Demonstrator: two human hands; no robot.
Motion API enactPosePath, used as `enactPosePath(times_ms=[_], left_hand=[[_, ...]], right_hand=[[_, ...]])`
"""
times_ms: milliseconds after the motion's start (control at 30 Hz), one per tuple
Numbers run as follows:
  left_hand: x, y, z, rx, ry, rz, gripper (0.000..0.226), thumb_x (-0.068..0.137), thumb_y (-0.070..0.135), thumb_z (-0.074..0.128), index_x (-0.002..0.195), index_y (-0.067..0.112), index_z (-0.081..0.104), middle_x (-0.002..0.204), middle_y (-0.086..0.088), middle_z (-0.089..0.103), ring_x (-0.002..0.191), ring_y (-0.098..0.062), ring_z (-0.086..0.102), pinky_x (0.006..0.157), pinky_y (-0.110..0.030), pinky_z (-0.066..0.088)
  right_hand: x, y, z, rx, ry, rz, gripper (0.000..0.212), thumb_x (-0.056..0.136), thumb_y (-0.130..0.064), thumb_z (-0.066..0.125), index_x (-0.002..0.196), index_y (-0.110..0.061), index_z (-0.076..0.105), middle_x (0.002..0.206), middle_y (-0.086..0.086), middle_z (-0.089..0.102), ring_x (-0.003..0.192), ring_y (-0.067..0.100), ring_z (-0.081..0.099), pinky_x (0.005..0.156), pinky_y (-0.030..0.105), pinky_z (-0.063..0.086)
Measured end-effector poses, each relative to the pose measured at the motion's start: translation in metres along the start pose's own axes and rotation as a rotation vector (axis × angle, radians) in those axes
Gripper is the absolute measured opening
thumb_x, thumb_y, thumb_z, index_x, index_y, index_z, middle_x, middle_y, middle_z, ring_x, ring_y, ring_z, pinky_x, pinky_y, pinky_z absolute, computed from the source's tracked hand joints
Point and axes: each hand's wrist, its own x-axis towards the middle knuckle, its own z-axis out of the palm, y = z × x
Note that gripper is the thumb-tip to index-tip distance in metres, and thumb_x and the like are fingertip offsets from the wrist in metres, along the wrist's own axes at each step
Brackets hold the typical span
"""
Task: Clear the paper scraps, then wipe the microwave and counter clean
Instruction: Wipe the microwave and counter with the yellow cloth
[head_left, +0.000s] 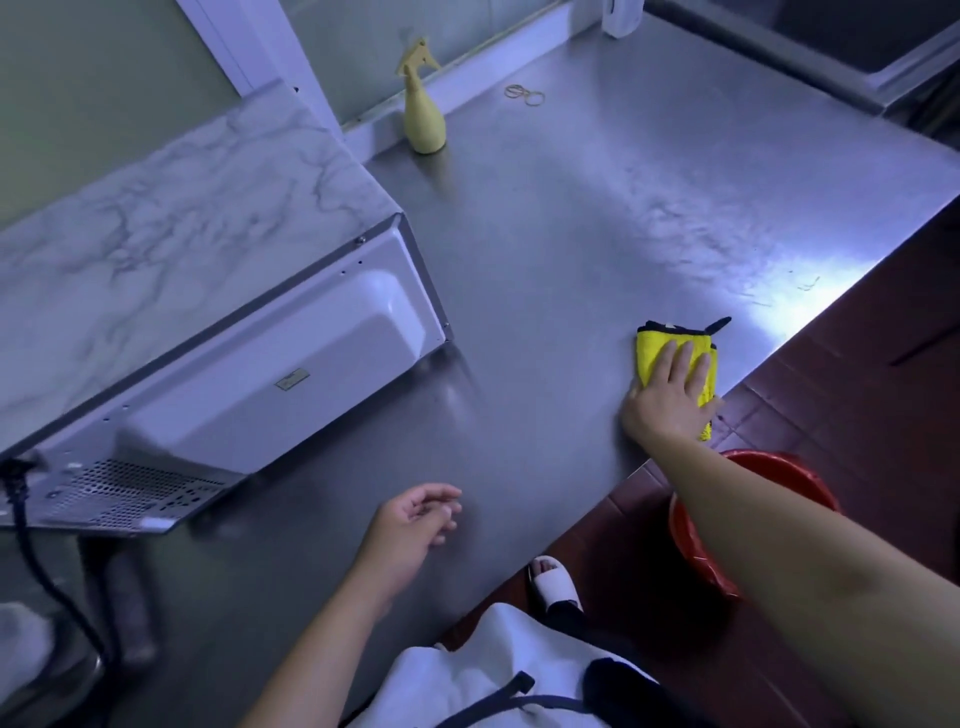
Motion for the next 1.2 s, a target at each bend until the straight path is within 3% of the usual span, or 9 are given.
enactPosePath(times_ms=[200,367,467,567,633,800,933,1100,1200], left_hand=[[-0.008,-0.02,-0.042,-0.062,0.002,0.008,0.019,0.094,0.003,0.058,0.099,0.014,0.073,0.092,-0.003,0.075,0.078,-0.013,0.065,0.071,-0.024,0.052],[-0.02,-0.037,-0.078,-0.143,-0.014,0.022,0.021,0.093,-0.001,0.057,0.097,0.013,0.072,0.09,-0.006,0.073,0.075,-0.013,0.063,0.069,-0.025,0.049],[-0.03,-0.045,-0.097,-0.186,-0.056,0.049,0.021,0.094,0.001,0.057,0.096,0.015,0.072,0.09,-0.005,0.073,0.076,-0.012,0.063,0.068,-0.024,0.05],[-0.042,-0.048,-0.111,-0.17,-0.108,0.16,0.017,0.093,0.007,0.063,0.097,0.02,0.074,0.093,0.001,0.073,0.087,-0.013,0.064,0.077,-0.023,0.051],[-0.049,-0.043,-0.122,-0.12,-0.162,0.259,0.018,0.089,0.02,0.072,0.106,0.027,0.072,0.105,0.008,0.07,0.103,-0.009,0.063,0.092,-0.025,0.05],[-0.064,0.001,-0.161,0.077,-0.507,0.364,0.084,0.064,0.052,0.082,0.14,0.035,0.051,0.138,0.014,0.053,0.13,-0.003,0.047,0.108,-0.027,0.037],[-0.076,0.042,-0.186,0.124,-0.719,0.418,0.043,0.079,0.01,0.082,0.119,0.01,0.068,0.114,-0.004,0.073,0.105,-0.016,0.068,0.102,-0.037,0.05],[-0.1,0.085,-0.208,0.229,-0.685,0.625,0.029,0.075,0.008,0.084,0.1,0.018,0.073,0.097,-0.008,0.075,0.091,-0.018,0.069,0.086,-0.038,0.055],[-0.114,0.111,-0.214,0.358,-0.768,0.7,0.03,0.073,0.013,0.084,0.099,0.024,0.073,0.089,0.001,0.073,0.086,-0.017,0.069,0.077,-0.032,0.056]], right_hand=[[-0.102,-0.007,0.031,-0.048,-0.065,-0.119,0.069,0.103,-0.041,0.03,0.158,-0.028,-0.008,0.165,-0.007,-0.018,0.152,0.02,-0.019,0.113,0.064,0.017],[-0.214,-0.038,0.059,0.366,-0.145,-0.226,0.054,0.105,-0.036,0.04,0.156,-0.023,0.027,0.166,-0.001,0.014,0.152,0.021,0.009,0.118,0.046,0.025],[-0.258,-0.07,0.044,1.007,-0.418,0.14,0.037,0.103,-0.034,0.048,0.135,-0.016,0.054,0.131,0.013,0.062,0.116,0.027,0.061,0.099,0.042,0.049],[-0.294,-0.082,0.014,1.351,-0.791,0.452,0.048,0.098,-0.042,0.051,0.115,0.003,0.059,0.089,0.023,0.072,0.074,0.034,0.07,0.066,0.04,0.057],[-0.316,-0.083,0.0,1.437,-0.862,0.382,0.05,0.095,-0.04,0.054,0.12,0.003,0.062,0.11,0.027,0.07,0.089,0.037,0.072,0.081,0.045,0.055],[-0.368,-0.092,-0.022,1.481,-0.978,0.141,0.053,0.086,-0.037,0.062,0.125,-0.001,0.066,0.135,0.027,0.058,0.114,0.04,0.062,0.107,0.056,0.038],[-0.387,-0.106,-0.04,1.448,-1.109,-0.056,0.065,0.077,-0.037,0.079,0.129,-0.001,0.063,0.137,0.026,0.057,0.118,0.039,0.061,0.107,0.053,0.042],[-0.385,-0.127,-0.066,1.372,-1.138,-0.266,0.083,0.055,-0.064,0.087,0.118,-0.012,0.073,0.118,0.016,0.071,0.102,0.031,0.071,0.085,0.041,0.057],[-0.384,-0.154,-0.085,1.309,-1.153,-0.494,0.071,0.077,-0.061,0.072,0.135,-0.021,0.062,0.13,0.005,0.066,0.115,0.022,0.065,0.093,0.036,0.053]])
